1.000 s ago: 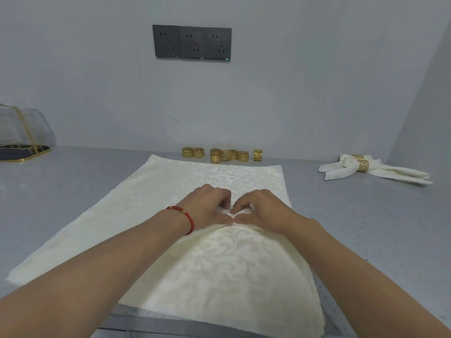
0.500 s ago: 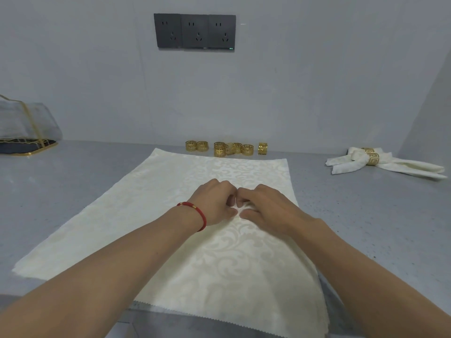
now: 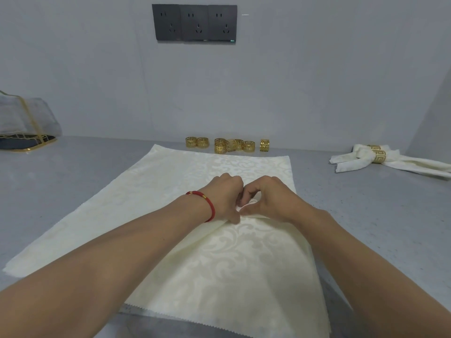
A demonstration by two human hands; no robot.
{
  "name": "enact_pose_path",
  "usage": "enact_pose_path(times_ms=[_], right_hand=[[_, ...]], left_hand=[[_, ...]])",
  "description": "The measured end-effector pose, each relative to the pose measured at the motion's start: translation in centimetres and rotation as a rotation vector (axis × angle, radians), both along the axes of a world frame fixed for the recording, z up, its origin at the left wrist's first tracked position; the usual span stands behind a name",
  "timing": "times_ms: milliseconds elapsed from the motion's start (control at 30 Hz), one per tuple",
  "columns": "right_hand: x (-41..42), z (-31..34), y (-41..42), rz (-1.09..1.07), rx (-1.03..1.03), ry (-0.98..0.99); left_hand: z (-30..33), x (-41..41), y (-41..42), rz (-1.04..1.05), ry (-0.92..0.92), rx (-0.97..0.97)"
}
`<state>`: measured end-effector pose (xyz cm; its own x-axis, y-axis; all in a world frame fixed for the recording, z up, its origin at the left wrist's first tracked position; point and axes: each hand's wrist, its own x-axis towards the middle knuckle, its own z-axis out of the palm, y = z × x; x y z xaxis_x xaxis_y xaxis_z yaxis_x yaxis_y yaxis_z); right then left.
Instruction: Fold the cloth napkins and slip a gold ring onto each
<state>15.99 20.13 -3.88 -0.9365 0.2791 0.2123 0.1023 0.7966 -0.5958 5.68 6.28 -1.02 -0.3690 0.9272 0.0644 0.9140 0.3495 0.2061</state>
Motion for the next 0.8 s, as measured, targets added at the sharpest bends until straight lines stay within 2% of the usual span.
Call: enact_pose_path(times_ms=[200, 367, 467, 533, 633, 800], right_hand=[[0.3, 0.9, -0.1, 0.012, -0.057, -0.026], [0.9, 2.4, 1.5, 0.064, -0.283, -0.157], [0.5, 2.1, 3.5, 0.007, -0.482, -0.070], [-0.5, 1.8, 4.4, -0.070, -0.538, 0.001], [-2.4, 1.5, 5.5, -0.202, -0.480, 0.073], [-7.9, 0.7, 8.7, -0.528, -0.271, 0.147]], left_hand=[[0.5, 0.8, 0.2, 0.018, 0.075, -0.052], [-0.4, 1.4, 0.5, 0.011, 0.162, 0.003], [-0.9, 0.8, 0.3, 0.050, 0.163, 0.022], [-1.1, -0.1, 0.3, 0.065, 0.179, 0.037], [-0.3, -2.3, 0.1, 0.126, 0.170, 0.052], [0.5, -10.3, -1.0, 0.382, 0.112, 0.143]])
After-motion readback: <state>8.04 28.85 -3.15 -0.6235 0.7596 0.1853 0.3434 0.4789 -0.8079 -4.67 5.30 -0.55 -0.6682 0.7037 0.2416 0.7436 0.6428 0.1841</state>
